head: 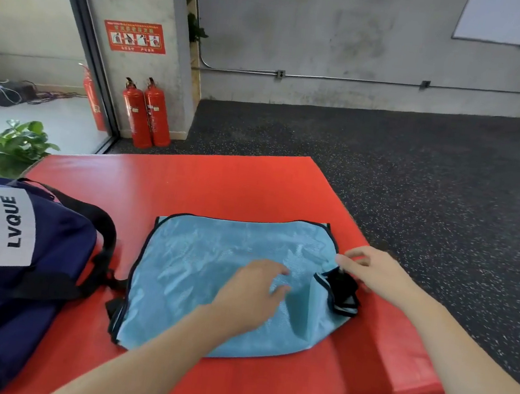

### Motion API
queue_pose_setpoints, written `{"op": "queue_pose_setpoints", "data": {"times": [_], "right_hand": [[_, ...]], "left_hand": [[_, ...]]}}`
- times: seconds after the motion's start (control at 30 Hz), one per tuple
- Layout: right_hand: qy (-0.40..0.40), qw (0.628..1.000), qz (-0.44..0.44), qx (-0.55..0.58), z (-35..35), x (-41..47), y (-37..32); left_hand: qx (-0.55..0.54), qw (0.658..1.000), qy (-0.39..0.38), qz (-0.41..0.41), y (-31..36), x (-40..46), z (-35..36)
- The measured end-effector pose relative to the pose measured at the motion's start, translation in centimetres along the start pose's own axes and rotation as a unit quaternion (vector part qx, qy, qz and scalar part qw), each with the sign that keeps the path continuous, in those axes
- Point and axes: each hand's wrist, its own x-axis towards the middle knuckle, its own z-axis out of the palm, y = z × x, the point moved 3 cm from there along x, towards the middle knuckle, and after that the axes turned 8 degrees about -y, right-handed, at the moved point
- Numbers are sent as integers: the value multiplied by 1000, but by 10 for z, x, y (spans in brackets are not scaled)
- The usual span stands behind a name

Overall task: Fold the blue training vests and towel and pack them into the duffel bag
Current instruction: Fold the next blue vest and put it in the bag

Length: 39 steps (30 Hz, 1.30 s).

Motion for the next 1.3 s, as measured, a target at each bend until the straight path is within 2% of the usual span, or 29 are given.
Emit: {"op": "queue_pose_setpoints", "data": {"times": [0.13, 0.23, 0.4, 0.5, 0.57, 0.73, 1.0, 1.13, 1.3], "right_hand": [[-38, 996, -29, -71, 9, -26, -1], [-2, 992, -64, -107, 8, -31, 4], [87, 995, -48, -12, -27, -33, 27], [107, 992, -37, 54, -39, -38, 37], [84, 995, -27, 56, -36, -38, 37], [-31, 999, -18, -18, -17, -37, 31], [-82, 996, -21, -20, -3, -51, 21], [-84, 996, -33, -15, -7, -49, 24], [-75, 994, -38, 73, -21, -49, 36]], "left_hand": [[-32, 999, -2, 24, 24, 11, 35], [86, 996, -12, 24, 19, 11, 56], [177, 983, -43, 25, 30, 6, 59], [228, 972, -58, 27, 36, 2, 60], [243, 968, -65, 22, 37, 3, 61], [267, 961, -70, 16, 39, 2, 62], [302, 950, -79, 13, 41, 5, 65], [311, 947, -72, 16, 41, 5, 65], [319, 945, -67, 20, 40, 5, 67]]}}
